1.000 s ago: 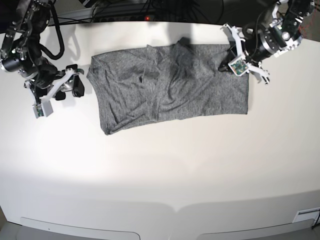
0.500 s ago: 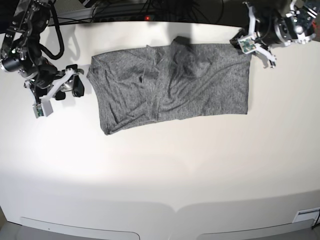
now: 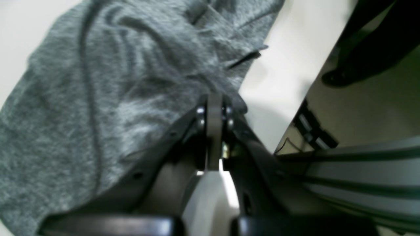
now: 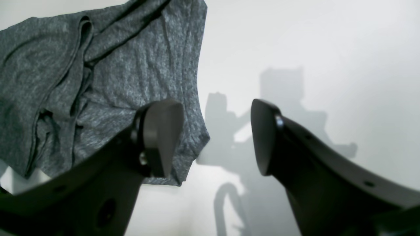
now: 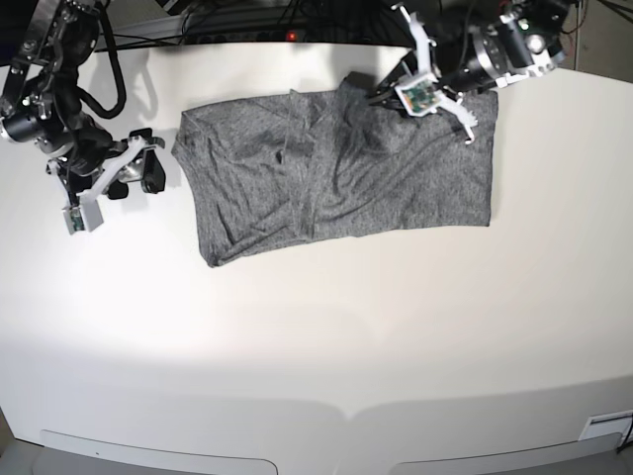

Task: Fold the T-shirt properly
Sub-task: 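Move the left gripper to the folded shirt's collar edge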

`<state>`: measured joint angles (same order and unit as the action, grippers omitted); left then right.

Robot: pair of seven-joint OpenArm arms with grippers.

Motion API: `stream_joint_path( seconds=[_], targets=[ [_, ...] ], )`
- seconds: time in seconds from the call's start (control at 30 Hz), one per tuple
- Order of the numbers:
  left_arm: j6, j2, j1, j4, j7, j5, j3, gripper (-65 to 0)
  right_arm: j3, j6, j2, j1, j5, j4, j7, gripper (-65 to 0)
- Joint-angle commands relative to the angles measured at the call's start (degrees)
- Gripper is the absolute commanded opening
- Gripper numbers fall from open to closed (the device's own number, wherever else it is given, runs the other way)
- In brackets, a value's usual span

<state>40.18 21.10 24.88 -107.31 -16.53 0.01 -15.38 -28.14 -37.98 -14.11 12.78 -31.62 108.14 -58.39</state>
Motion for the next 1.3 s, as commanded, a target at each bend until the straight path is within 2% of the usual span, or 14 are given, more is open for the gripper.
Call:
stream_joint_path(
  seconds=[0.0,0.1,0.23,0.37,0.63,0.7,0.8,1.0,1.07,1.23,1.27],
  targets=[
    [-0.2,-0.5,-0.1,-1.1,1.6,0.7,0.3,-58.3,-0.3,-0.4,-0.7,-0.4,-0.6,1.1,1.3,-28.6],
    [-0.2,-2.6,-0.1,-1.1,1.6,5.9,0.1,-47.7,-0.3,-0.4,-0.7,-0.4,-0.6,1.1,1.3,-28.6],
    [-0.2,-3.1,-0.1,-1.1,2.1,14.0,-3.0,-43.1,-0.3,-0.4,-0.7,-0.4,-0.6,1.1,1.3,-28.6],
    [-0.2,-3.2,-0.2,-1.0,5.1,20.8,-6.6,-43.0,-0.3,-0.4,-0.7,-0.4,-0.6,1.1,0.9,-28.6],
    [-2.4,-3.3,-0.5,-0.2,5.2,24.3,-8.1,-43.0,-0.3,-0.4,-0.7,-0.4,-0.6,1.1,-0.1,-28.6],
    [-4.7,-4.1,-0.5,1.7,6.3,26.3,-8.1,-43.0,-0.3,-0.4,-0.7,-0.4,-0.6,1.1,-0.1,-28.6],
    [-5.3,-6.2,-0.5,5.4,7.6,30.3,-8.1,-43.0,-0.3,-0.4,-0.7,-0.4,-2.1,1.1,-0.3,-28.6],
    [-5.3,-7.1,-2.0,7.9,8.1,30.1,-8.1,-43.1,-0.3,-0.4,-0.7,-0.4,-4.0,1.1,-0.7,-28.6],
    [-5.3,-7.1,-2.0,7.8,8.1,27.8,-8.1,-45.1,-0.3,-0.4,-0.7,-0.4,-4.0,1.1,-0.7,-28.6],
    [-3.7,-6.6,-1.9,5.6,8.1,19.9,-8.1,-63.1,-0.3,-0.4,-0.7,-0.4,-4.0,1.1,-0.7,-28.6],
    [-3.7,-6.6,-1.9,4.7,8.1,18.7,-8.1,-65.0,-0.3,-0.4,-0.7,-0.4,-4.0,1.1,-0.7,-28.6]
  ],
)
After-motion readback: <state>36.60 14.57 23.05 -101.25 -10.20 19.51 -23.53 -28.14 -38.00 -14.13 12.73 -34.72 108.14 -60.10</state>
